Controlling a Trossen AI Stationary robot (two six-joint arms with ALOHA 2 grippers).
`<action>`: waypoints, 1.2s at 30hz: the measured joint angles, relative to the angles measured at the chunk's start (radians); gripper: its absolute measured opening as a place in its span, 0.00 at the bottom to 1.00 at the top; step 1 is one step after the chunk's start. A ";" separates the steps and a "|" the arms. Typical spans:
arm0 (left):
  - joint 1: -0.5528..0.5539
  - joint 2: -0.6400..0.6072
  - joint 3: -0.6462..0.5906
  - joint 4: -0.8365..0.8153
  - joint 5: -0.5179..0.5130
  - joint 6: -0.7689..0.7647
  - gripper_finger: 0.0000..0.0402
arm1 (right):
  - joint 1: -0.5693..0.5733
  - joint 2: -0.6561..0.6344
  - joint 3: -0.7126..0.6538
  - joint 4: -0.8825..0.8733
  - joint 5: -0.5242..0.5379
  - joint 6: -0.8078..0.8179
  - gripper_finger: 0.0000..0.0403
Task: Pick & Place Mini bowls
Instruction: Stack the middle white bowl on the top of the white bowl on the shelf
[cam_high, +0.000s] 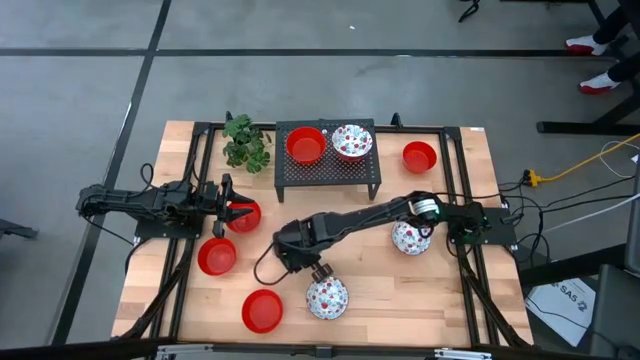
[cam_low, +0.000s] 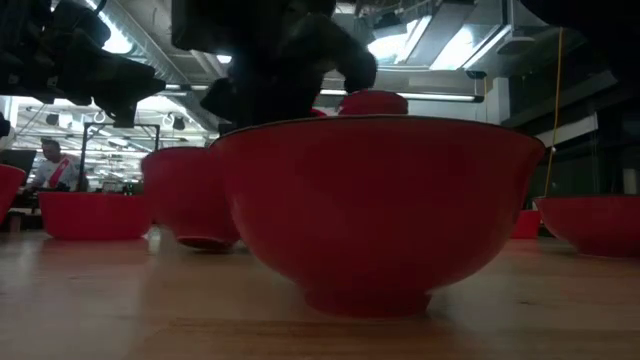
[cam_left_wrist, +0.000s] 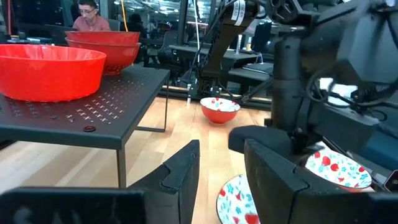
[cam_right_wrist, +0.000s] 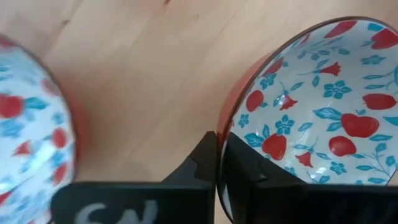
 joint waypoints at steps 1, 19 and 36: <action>0.000 0.000 0.000 0.000 0.000 0.000 0.31 | -0.005 -0.005 0.012 -0.020 -0.014 0.012 0.04; 0.000 0.001 0.000 -0.001 0.000 0.000 0.31 | -0.085 -0.031 0.125 -0.137 -0.229 -0.016 0.03; 0.000 0.001 0.000 0.000 0.000 0.000 0.31 | -0.126 -0.127 0.124 -0.162 -0.306 -0.051 0.03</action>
